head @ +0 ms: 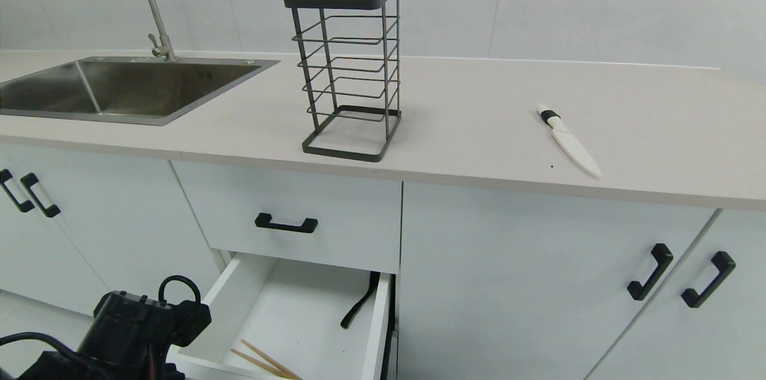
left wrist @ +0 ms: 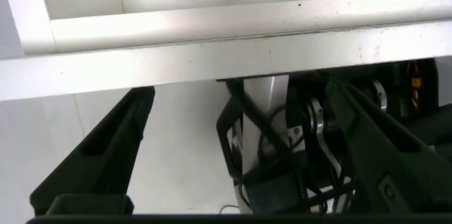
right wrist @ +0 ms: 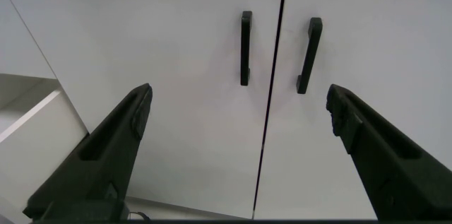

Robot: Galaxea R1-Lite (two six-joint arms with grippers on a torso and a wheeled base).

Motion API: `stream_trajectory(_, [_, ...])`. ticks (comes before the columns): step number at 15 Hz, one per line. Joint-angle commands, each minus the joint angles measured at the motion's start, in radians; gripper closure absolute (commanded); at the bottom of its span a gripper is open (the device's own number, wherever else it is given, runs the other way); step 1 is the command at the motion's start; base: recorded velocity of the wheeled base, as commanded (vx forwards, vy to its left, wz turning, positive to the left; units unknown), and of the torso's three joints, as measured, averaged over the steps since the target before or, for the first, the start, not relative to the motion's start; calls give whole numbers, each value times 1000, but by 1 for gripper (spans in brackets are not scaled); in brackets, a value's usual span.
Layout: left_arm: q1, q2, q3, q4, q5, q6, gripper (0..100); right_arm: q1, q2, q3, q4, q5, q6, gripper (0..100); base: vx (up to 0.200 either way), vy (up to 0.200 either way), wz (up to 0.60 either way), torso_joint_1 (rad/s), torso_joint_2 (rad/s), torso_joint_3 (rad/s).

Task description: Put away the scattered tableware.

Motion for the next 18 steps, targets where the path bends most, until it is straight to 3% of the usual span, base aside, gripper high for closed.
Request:
stream_trajectory(1, [1, 48, 1, -48, 0, -1, 0, 0, 1, 0, 0, 0, 0, 0, 0, 0, 0, 0, 0, 0])
stream_trajectory(12, [9, 258, -1, -415, 1, -1, 0, 0, 1, 0, 0, 0, 0, 0, 0, 0, 0, 0, 0, 0])
stream_trajectory(18, [12, 297, -24, -496, 0, -7, 0, 0, 1, 0, 0, 0, 0, 0, 0, 0, 0, 0, 0, 0])
